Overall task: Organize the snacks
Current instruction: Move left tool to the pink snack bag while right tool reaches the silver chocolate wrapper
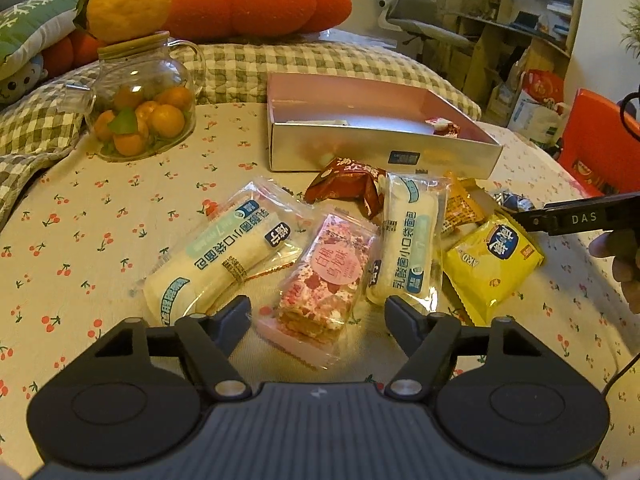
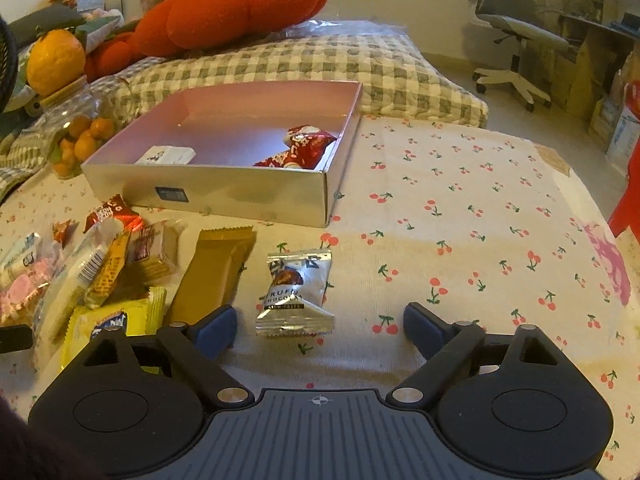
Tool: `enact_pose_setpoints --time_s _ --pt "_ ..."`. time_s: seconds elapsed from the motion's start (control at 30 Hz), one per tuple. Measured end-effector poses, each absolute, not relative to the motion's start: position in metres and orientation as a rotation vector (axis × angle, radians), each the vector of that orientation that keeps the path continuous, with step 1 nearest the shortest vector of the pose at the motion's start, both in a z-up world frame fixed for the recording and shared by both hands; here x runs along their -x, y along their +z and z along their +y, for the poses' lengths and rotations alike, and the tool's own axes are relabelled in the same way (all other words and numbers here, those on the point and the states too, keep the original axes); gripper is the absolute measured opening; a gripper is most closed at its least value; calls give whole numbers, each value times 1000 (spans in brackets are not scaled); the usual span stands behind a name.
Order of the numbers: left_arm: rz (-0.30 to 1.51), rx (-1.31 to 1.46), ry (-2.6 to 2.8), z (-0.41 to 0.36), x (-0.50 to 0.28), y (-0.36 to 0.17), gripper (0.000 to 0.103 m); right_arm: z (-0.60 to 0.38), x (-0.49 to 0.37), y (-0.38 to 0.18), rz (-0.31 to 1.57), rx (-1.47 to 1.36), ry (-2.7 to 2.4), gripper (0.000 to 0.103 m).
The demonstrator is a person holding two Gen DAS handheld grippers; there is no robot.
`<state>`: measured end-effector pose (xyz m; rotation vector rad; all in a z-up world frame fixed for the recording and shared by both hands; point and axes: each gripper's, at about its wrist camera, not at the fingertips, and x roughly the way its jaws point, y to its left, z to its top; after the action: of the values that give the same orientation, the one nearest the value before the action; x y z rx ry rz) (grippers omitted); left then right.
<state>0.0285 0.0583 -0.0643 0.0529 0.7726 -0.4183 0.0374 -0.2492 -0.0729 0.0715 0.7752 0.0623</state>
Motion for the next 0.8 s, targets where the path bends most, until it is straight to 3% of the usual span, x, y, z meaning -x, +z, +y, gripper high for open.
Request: enact_pose_setpoints --time_s 0.53,0.8 --pt "770 -61 -428 59 -40 -63 63 -247 -36 -66 764 -91 113 34" --pt "762 -86 -454 57 -42 -60 47 -244 -34 -60 758 -102 142 34"
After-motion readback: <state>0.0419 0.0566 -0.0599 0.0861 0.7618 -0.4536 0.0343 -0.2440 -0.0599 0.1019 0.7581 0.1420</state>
